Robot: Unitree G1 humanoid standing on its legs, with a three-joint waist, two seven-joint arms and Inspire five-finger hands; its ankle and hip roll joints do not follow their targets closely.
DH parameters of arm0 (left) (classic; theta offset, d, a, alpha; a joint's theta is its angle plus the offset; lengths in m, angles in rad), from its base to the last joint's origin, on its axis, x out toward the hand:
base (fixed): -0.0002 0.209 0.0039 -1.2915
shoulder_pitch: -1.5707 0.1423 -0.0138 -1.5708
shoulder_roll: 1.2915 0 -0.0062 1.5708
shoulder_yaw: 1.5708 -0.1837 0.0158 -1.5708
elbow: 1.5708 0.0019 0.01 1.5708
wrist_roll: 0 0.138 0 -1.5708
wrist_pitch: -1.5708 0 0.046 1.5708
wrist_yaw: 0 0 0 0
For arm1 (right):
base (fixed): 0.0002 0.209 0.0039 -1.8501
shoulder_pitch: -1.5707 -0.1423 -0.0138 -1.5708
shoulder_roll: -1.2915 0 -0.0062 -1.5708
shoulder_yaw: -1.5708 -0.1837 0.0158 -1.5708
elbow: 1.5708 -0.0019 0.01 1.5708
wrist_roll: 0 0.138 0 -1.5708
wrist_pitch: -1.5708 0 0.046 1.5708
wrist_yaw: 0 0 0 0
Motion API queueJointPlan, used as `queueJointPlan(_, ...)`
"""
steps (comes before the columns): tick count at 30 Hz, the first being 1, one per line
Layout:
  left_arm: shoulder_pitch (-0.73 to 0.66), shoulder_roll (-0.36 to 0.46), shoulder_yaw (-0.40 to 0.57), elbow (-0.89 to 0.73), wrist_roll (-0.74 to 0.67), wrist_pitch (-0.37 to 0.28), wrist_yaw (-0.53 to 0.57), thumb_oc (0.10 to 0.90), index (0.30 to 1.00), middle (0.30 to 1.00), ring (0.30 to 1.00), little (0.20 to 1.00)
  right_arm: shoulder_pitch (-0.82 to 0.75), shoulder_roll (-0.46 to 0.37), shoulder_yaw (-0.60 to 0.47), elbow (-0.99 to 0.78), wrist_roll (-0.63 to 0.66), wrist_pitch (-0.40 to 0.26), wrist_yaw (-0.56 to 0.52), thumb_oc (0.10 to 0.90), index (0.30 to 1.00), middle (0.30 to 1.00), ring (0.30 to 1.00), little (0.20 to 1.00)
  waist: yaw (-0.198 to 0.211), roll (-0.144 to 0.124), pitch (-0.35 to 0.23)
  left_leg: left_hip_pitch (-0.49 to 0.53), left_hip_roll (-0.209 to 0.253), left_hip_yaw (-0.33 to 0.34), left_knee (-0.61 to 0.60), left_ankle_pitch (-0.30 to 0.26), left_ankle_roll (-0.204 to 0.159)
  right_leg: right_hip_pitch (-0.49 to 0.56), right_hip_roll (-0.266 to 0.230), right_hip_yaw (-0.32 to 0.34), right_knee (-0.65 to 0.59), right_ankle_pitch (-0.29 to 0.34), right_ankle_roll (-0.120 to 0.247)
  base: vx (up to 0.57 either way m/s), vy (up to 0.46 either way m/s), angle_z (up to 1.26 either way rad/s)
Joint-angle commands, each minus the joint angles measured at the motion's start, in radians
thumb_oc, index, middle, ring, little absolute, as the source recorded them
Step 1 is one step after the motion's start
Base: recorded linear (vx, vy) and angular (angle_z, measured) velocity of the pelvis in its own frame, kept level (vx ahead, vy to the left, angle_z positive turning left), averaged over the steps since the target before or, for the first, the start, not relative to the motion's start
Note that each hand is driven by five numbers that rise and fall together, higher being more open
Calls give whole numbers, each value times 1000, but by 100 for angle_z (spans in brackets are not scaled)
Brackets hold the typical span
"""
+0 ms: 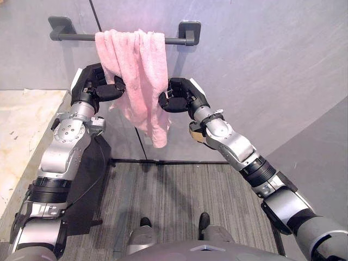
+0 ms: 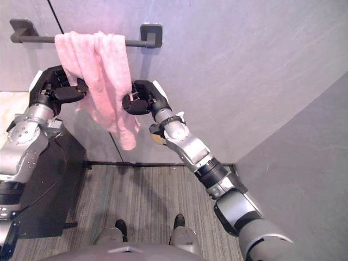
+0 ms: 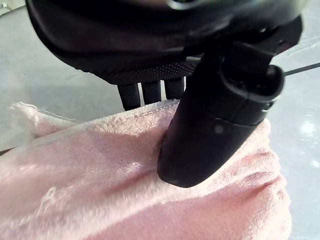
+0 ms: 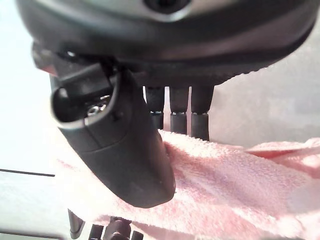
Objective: Organize the bathroom.
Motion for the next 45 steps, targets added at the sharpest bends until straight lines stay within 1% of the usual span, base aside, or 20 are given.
queueJointPlan(1, -73, 13, 12, -80, -32, -98, 2, 400, 300, 300, 300, 300, -127, 52, 3, -27, 21, -112, 2, 400, 300, 300, 300, 300, 17, 20, -115, 44, 2, 1, 32, -100, 42, -46, -62, 86, 50, -88, 102, 0, 0, 0)
queueJointPlan(4, -72, 14, 14, -80, -33, -96, 8, 400, 300, 300, 300, 300, -127, 48, 3, -30, 14, -107, 5, 400, 300, 300, 300, 300, 16, 20, -115, 44, 3, 3, 35, -102, 41, -46, -63, 85, 53, -89, 101, 0, 0, 0)
queueJointPlan(6, -77, 11, 16, -72, -40, -86, 50, 400, 300, 300, 300, 300, -132, 51, 6, -21, 12, -109, -1, 400, 300, 300, 300, 300, 16, 19, -118, 46, 4, 6, 34, -101, 41, -45, -63, 82, 49, -88, 101, 0, 0, 0)
queueJointPlan(8, -75, 5, 23, -63, -47, -84, 100, 400, 300, 300, 300, 300, -134, 54, 7, -17, 5, -106, -8, 400, 300, 300, 300, 300, 17, 18, -120, 47, 4, 8, 34, -102, 42, -42, -64, 80, 44, -86, 100, 0, 0, 0)
queueJointPlan(9, -62, -5, 39, -52, -44, -87, 169, 400, 300, 300, 300, 300, -130, 54, 8, -12, 0, -108, -18, 400, 300, 300, 300, 300, 20, 15, -123, 49, 4, 10, 34, -102, 42, -39, -65, 75, 42, -86, 100, 0, 0, 0)
queueJointPlan(11, -53, -9, 54, -45, -40, -93, 195, 400, 300, 300, 300, 300, -128, 55, 6, -12, -5, -105, -25, 400, 300, 300, 300, 300, 21, 14, -124, 51, 5, 12, 31, -102, 42, -39, -65, 73, 42, -86, 101, 0, 0, 0)
queueJointPlan(13, -39, -18, 80, -34, -30, -110, 257, 400, 300, 300, 300, 300, -128, 57, 4, -4, -15, -100, -42, 400, 300, 300, 300, 300, 25, 12, -125, 51, 5, 13, 34, -103, 41, -40, -68, 67, 43, -86, 100, 0, 0, 0)
queueJointPlan(14, -25, -19, 110, -22, -38, -129, 298, 400, 300, 300, 300, 300, -131, 61, 2, 4, -22, -91, -63, 400, 300, 300, 300, 300, 28, 10, -124, 49, 4, 15, 36, -104, 42, -41, -71, 61, 44, -85, 101, 0, 0, 0)
queueJointPlan(19, 12, -28, 156, -30, -35, -147, 325, 400, 300, 300, 300, 300, -132, 59, -3, 14, -25, -75, -88, 400, 300, 300, 300, 300, 38, 8, -122, 46, 3, 15, 38, -105, 41, -41, -76, 50, 45, -84, 103, 0, 0, 0)
queueJointPlan(20, 47, -38, 188, -54, -26, -145, 322, 400, 300, 300, 300, 300, -129, 55, -10, 21, -31, -67, -103, 400, 300, 300, 300, 300, 46, 7, -118, 45, 1, 11, 41, -107, 41, -40, -78, 45, 48, -85, 103, 0, 0, 0)
queueJointPlan(22, 65, -42, 201, -66, -21, -137, 318, 400, 300, 300, 300, 300, -127, 53, -13, 24, -30, -60, -111, 400, 300, 300, 300, 300, 51, 6, -117, 43, 0, 9, 42, -108, 41, -39, -80, 42, 47, -85, 103, 0, 0, 0)
queueJointPlan(24, 93, -49, 220, -71, -22, -143, 313, 400, 300, 300, 300, 300, -124, 46, -23, 32, -33, -54, -118, 400, 300, 300, 300, 300, 57, 5, -115, 41, -1, 4, 43, -107, 39, -37, -81, 34, 44, -83, 102, 0, 0, 0)
queueJointPlan(28, 116, -58, 227, -83, -14, -143, 301, 400, 300, 300, 300, 300, -126, 43, -31, 46, -37, -48, -121, 400, 300, 300, 300, 300, 62, 5, -111, 40, -2, 2, 42, -107, 39, -38, -82, 29, 41, -80, 103, 0, 0, 0)
queueJointPlan(33, 128, -65, 232, -87, -11, -140, 283, 400, 300, 300, 300, 300, -125, 36, -41, 56, -37, -56, -120, 400, 300, 300, 300, 300, 63, 4, -111, 36, 0, 0, 42, -106, 38, -41, -81, 31, 38, -79, 103, 0, 0, 0)
queueJointPlan(34, 128, -65, 229, -86, -12, -138, 285, 447, 371, 371, 371, 371, -125, 35, -42, 58, -37, -60, -122, 400, 300, 300, 300, 300, 62, 5, -109, 37, 0, 0, 42, -105, 38, -42, -81, 31, 39, -77, 103, 0, 0, 0)
queueJointPlan(35, 128, -67, 229, -86, -14, -133, 290, 800, 900, 900, 900, 900, -125, 34, -43, 58, -40, -62, -133, 800, 900, 900, 900, 900, 62, 5, -108, 38, 0, 2, 42, -106, 38, -42, -80, 32, 39, -77, 103, 0, 0, 0)
queueJointPlan(36, 128, -70, 227, -82, -13, -128, 292, 800, 900, 900, 900, 900, -126, 34, -47, 64, -46, -67, -113, 800, 900, 900, 900, 900, 61, 7, -107, 39, 0, 2, 42, -106, 37, -43, -79, 32, 40, -77, 103, 0, 0, 0)
queueJointPlan(38, 129, -73, 227, -79, -8, -129, 285, 800, 900, 900, 900, 900, -125, 33, -49, 61, -52, -62, -107, 800, 900, 900, 900, 900, 59, 8, -107, 38, 0, 2, 42, -106, 38, -44, -79, 33, 40, -78, 103, 0, 0, 0)
queueJointPlan(45, 127, -80, 220, -78, -8, -115, 289, 800, 900, 900, 900, 900, -130, 32, -46, 59, -58, -57, -110, 800, 900, 900, 900, 900, 57, 7, -107, 40, -1, 5, 40, -106, 39, -45, -79, 34, 39, -76, 103, 0, -4, 2)
